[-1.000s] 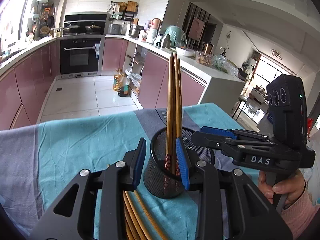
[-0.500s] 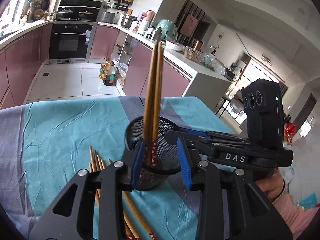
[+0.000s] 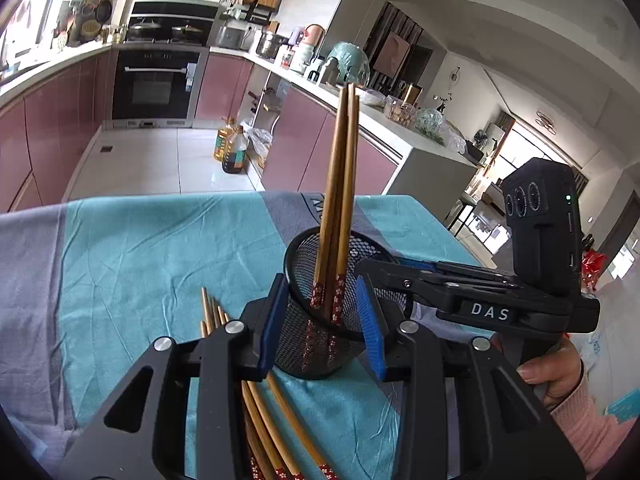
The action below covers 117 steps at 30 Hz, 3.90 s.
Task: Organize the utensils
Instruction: 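Lower the chopstick into the mesh cup and open the left gripper, then return the left gripper to the chopsticks and close on one, then lift the grasped chopstick upright with the left gripper toward the cup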
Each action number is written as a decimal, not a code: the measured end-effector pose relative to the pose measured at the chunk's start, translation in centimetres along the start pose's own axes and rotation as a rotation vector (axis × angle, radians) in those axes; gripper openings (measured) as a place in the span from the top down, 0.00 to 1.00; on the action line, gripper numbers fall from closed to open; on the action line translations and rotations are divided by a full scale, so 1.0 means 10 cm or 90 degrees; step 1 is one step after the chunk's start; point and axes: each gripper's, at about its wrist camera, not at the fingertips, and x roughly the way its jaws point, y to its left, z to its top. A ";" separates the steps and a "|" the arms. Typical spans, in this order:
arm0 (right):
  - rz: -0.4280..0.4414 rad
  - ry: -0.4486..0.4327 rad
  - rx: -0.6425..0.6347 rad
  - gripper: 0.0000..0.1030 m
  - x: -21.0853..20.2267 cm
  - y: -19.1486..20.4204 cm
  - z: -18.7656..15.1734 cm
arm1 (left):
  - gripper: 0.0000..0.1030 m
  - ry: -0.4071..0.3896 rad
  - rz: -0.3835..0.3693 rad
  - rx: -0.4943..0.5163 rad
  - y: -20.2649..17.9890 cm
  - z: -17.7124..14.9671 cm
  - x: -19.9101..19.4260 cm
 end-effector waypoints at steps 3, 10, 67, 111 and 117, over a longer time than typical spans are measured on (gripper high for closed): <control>-0.002 0.003 -0.003 0.76 0.01 0.01 0.01 | 0.66 0.015 -0.013 -0.010 0.04 -0.03 0.03; -0.013 0.011 -0.014 0.76 0.02 0.04 0.00 | 0.61 0.023 -0.017 -0.003 -0.02 -0.13 0.07; -0.063 0.083 -0.095 0.89 0.61 0.77 -0.83 | 0.86 0.159 0.197 0.050 0.38 -0.80 0.12; 0.014 0.045 -0.120 0.94 0.18 0.84 -0.72 | 0.93 0.127 0.091 -0.001 0.38 -0.79 -0.29; 0.036 0.007 -0.117 0.94 -0.08 0.84 -0.65 | 0.93 0.084 0.056 0.007 0.28 -0.64 -0.55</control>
